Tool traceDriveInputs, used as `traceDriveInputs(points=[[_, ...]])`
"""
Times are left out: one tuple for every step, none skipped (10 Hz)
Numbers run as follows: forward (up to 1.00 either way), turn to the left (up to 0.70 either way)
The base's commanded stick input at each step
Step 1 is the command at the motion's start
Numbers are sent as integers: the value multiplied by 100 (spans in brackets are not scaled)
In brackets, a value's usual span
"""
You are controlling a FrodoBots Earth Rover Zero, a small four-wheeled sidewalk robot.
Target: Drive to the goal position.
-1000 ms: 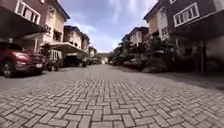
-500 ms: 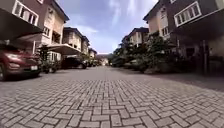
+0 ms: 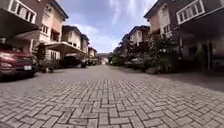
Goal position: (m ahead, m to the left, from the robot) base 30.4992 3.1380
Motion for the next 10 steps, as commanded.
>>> traceDriveInputs(points=[[69, 3], [69, 3], [69, 3], [69, 3], [69, 3], [69, 3], [69, 3], [69, 3], [69, 3], [69, 3]])
